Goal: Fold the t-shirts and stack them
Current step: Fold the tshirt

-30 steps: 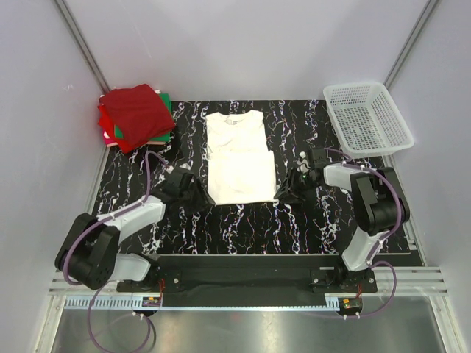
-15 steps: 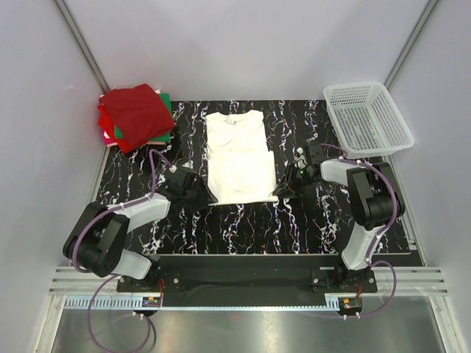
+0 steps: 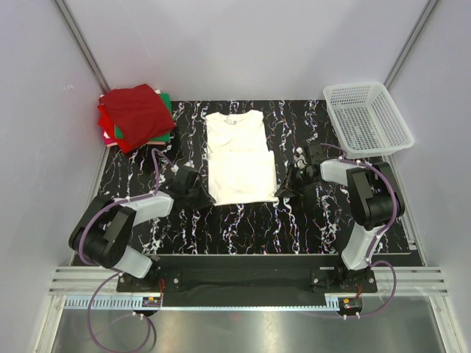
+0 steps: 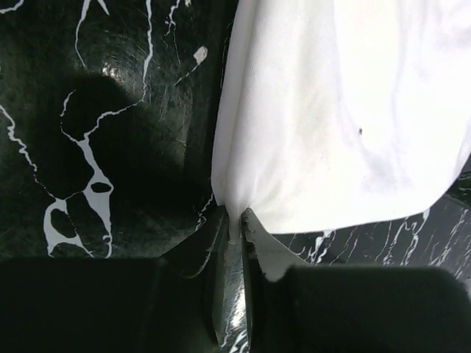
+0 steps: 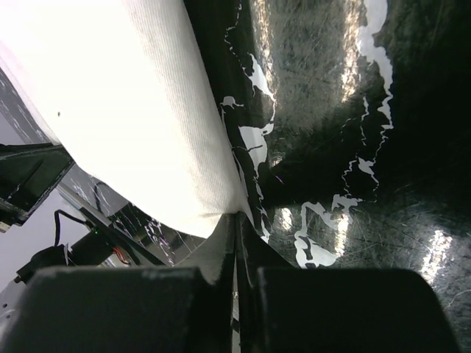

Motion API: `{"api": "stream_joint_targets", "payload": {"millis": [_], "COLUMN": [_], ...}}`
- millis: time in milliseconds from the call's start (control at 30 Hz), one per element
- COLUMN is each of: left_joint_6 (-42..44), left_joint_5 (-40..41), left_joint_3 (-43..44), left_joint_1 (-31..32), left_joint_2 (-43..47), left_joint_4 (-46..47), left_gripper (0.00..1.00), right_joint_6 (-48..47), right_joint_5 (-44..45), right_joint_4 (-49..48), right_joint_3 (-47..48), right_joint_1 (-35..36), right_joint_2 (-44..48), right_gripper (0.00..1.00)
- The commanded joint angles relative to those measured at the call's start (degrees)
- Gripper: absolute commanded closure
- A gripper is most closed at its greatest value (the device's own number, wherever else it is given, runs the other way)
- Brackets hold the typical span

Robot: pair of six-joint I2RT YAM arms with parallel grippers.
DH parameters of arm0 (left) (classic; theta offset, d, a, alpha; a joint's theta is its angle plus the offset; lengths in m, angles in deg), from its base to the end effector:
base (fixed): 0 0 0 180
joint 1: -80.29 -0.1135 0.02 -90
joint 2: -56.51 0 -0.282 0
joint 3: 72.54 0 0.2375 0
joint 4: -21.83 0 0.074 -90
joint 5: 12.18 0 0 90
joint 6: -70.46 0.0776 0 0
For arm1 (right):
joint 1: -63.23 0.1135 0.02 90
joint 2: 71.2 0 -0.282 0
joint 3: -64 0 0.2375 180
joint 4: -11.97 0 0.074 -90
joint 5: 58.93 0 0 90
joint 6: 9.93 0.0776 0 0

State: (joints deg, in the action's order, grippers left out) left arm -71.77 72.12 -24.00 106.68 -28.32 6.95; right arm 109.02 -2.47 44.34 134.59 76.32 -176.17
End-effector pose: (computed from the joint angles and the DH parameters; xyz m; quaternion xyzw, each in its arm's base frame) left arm 0.2481 -0.1317 0.1360 -0.1945 0.9218 -0.2466 0.2272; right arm 0.3250 0.1196 0.1244 0.0718 0.9369 0.3330 0.0787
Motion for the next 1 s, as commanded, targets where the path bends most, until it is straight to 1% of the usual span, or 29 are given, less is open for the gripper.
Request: {"api": "stream_joint_targets", "payload": {"millis": [0, 67, 100, 233, 400, 433, 467, 500, 533, 600, 700, 767, 800, 833, 867, 933, 967], "left_joint_6": [0.9, 1.0, 1.1, 0.3, -2.8, -3.0, -3.1, -3.4, -3.7, -3.9, -3.8, -3.4, -3.4, -3.3, -3.3, -3.1, -3.0], "left_joint_5": [2.0, 2.1, 2.1, 2.9, 5.3, 5.5, 7.2, 7.7, 8.1, 8.1, 7.7, 7.7, 7.7, 7.7, 7.7, 7.5, 7.6], "left_joint_3": [0.5, 0.5, 0.5, -0.2, -2.3, -2.4, -2.8, -3.1, -3.5, -4.6, -4.1, -3.7, -3.7, -3.8, -3.8, -3.5, -3.2], "left_joint_1": [0.3, 0.5, 0.7, 2.1, 6.4, 7.2, 8.3, 8.8, 9.0, 9.0, 9.1, 9.3, 9.4, 9.4, 9.4, 9.4, 9.4], "left_joint_2": [-2.3, -2.1, -2.0, 0.4, 6.6, 7.3, 8.6, 9.1, 9.4, 9.8, 8.9, 8.3, 7.9, 7.9, 7.8, 8.2, 8.5], "left_joint_4": [-1.2, -1.2, -1.2, -3.0, -7.2, -7.9, -9.1, -9.7, -9.9, -9.4, -9.2, -9.1, -9.0, -8.9, -8.8, -8.7, -8.9], "left_gripper": [0.88, 0.94, 1.00, 1.00, 1.00, 1.00, 1.00, 1.00, 1.00, 1.00, 1.00, 1.00, 1.00, 1.00, 1.00, 1.00, 1.00], "right_joint_6": [-0.3, 0.1, 0.3, -0.1, 0.8, 0.6, 0.0, -0.2, -0.5, -0.6, 0.1, 0.4, 0.7, 0.8, 1.0, 1.7, 2.0], "right_joint_5": [0.8, 0.9, 1.0, 0.1, 0.8, 0.8, 0.8, 1.0, 1.5, 1.6, 1.2, 1.0, 0.9, 0.4, 0.2, -0.3, -0.6], "right_joint_4": [-2.4, -3.1, -3.8, -2.4, -1.9, -1.4, -0.3, 0.3, 0.8, 1.1, 0.6, -0.3, -0.7, -1.2, -1.6, -2.3, -3.1], "right_joint_3": [-0.4, -1.0, -1.6, -2.2, -7.8, -8.3, -9.4, -10.0, -10.6, -12.5, -13.7, -13.8, -13.7, -13.7, -13.6, -13.9, -14.2], "right_joint_1": [0.4, 0.4, 0.4, 0.4, 0.4, 0.5, 0.4, 0.4, 0.4, 0.4, 0.3, 0.4, 0.4, 0.4, 0.3, 0.4, 0.4], "right_joint_2": [0.8, 1.4, 1.6, 2.5, 9.0, 9.8, 11.2, 12.0, 12.8, 15.0, 15.6, 14.3, 13.7, 13.1, 12.2, 11.9, 11.7], "right_gripper": [1.00, 1.00, 1.00, 1.00, 1.00, 0.91, 0.47, 0.33, 0.27, 0.21, 0.19, 0.22, 0.25, 0.32, 0.34, 0.43, 0.44]}}
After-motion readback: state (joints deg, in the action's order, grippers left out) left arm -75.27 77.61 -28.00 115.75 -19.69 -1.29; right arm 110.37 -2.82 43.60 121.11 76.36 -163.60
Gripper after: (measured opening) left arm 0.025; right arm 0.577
